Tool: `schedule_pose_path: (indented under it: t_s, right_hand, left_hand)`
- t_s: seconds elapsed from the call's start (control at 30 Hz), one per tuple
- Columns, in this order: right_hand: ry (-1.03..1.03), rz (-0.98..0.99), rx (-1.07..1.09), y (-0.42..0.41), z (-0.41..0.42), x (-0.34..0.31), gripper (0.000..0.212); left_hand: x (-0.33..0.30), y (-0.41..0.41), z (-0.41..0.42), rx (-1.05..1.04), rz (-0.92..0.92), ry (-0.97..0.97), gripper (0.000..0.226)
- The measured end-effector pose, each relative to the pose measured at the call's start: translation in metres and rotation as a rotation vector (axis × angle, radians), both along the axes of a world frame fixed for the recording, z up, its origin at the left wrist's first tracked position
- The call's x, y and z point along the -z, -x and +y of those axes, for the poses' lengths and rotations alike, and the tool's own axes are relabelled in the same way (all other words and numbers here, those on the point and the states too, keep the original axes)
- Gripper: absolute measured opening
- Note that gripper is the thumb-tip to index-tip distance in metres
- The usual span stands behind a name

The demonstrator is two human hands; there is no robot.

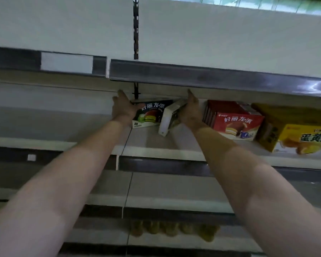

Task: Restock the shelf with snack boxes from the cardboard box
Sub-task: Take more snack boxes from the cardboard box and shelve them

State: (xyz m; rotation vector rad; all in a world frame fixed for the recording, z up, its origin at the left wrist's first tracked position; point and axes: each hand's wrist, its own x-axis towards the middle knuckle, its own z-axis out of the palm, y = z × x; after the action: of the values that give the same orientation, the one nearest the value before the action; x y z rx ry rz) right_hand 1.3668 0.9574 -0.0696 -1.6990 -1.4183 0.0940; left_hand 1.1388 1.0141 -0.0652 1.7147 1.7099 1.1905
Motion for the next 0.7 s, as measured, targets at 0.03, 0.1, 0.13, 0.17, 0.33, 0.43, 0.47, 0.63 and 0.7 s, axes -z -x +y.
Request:
schedule_pose_path:
  t_s: [0.03,0.1,0.13,0.17,0.33,0.43,0.47,0.63,0.7]
  right_hand:
    - [0.006,-0.065,-0.061,0.004,-0.001,-0.004,0.068]
    - [0.066,-0.201,-0.143,0.012,-0.002,-0.005,0.066]
    - [0.106,-0.254,-0.129,0.013,-0.002,-0.005,0.064]
    - [0.150,-0.281,-0.096,0.015,-0.003,-0.006,0.064]
    - [0.164,-0.190,0.043,0.024,-0.010,-0.005,0.081]
    - [0.195,0.109,0.045,0.022,-0.008,-0.002,0.113]
    - [0.199,0.211,0.021,0.020,-0.008,-0.001,0.115]
    - [0.228,0.325,0.037,0.023,-0.009,-0.002,0.102]
    - [0.261,0.325,0.053,0.028,-0.009,-0.005,0.105]
  left_hand:
    - [-0.001,-0.002,-0.001,0.011,0.029,-0.028,0.110]
    - [-0.003,-0.007,-0.007,0.011,0.096,-0.076,0.094]
    - [-0.004,-0.010,-0.010,0.007,0.113,-0.088,0.087]
    - [-0.004,-0.011,-0.011,0.012,0.117,-0.093,0.081]
    - [0.002,-0.010,-0.016,0.132,-0.001,-0.052,0.052]
    - [0.011,-0.007,-0.016,0.215,-0.147,0.029,0.057]
    - [0.013,-0.005,-0.017,0.249,-0.196,0.054,0.057]
    - [0.019,-0.002,-0.021,0.404,-0.376,0.138,0.071]
    - [0.019,-0.003,-0.027,0.475,-0.406,0.194,0.070]
